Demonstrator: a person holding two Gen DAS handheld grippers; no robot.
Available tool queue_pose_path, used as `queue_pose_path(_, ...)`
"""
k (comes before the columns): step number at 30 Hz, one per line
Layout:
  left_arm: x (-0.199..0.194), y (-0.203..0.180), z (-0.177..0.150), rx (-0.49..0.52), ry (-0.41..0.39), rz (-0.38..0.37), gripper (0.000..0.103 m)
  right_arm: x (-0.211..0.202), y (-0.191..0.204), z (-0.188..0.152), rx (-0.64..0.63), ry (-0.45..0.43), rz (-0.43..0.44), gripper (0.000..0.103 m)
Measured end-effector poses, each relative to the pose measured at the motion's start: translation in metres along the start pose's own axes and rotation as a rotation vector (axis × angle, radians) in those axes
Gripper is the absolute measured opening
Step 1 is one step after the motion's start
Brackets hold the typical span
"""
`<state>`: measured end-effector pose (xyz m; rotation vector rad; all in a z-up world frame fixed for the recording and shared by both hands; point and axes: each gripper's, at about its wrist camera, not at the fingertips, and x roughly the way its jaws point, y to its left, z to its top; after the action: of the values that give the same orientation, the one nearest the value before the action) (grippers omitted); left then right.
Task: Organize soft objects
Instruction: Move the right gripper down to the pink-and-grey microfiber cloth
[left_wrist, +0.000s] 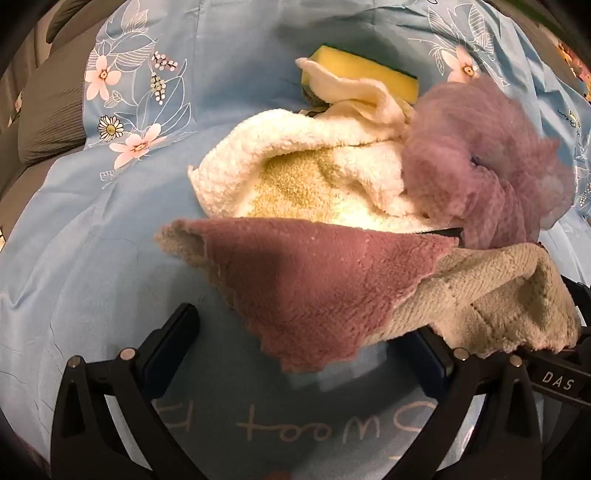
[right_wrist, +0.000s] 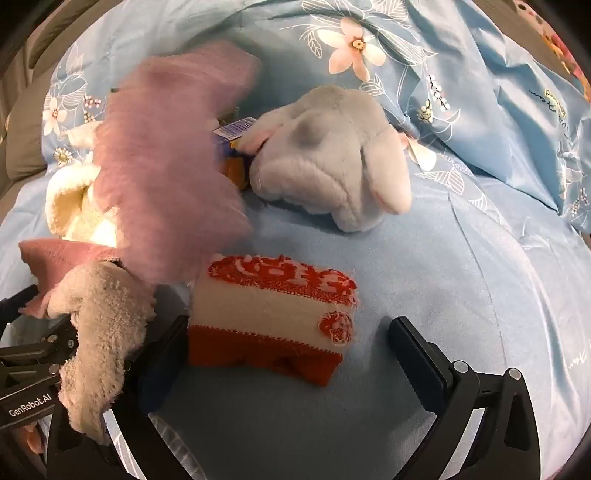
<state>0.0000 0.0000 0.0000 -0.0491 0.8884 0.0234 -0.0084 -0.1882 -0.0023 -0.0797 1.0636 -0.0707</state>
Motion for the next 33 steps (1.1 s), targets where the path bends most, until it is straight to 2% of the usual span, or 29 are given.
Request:
queue_pose_path(21,-0.001,0.006,0.004,0.003,0.016,-0.019,0.102,0.000,0.000,0.000,-0.001,0.001,-0.001,0.103)
queue_pose_path(25,-0.004,0.007,0.002,0.020,0.037,-0.042,0.102,0.003,-0.003,0.000,-0.001,0.001,-0.001,0.103)
queue_pose_path(33,-0.026,0.025,-0.003,-0.051,0.061,-0.153,0.101,0.003,-0.006,0.002,-0.005,0.001,-0.007,0.103)
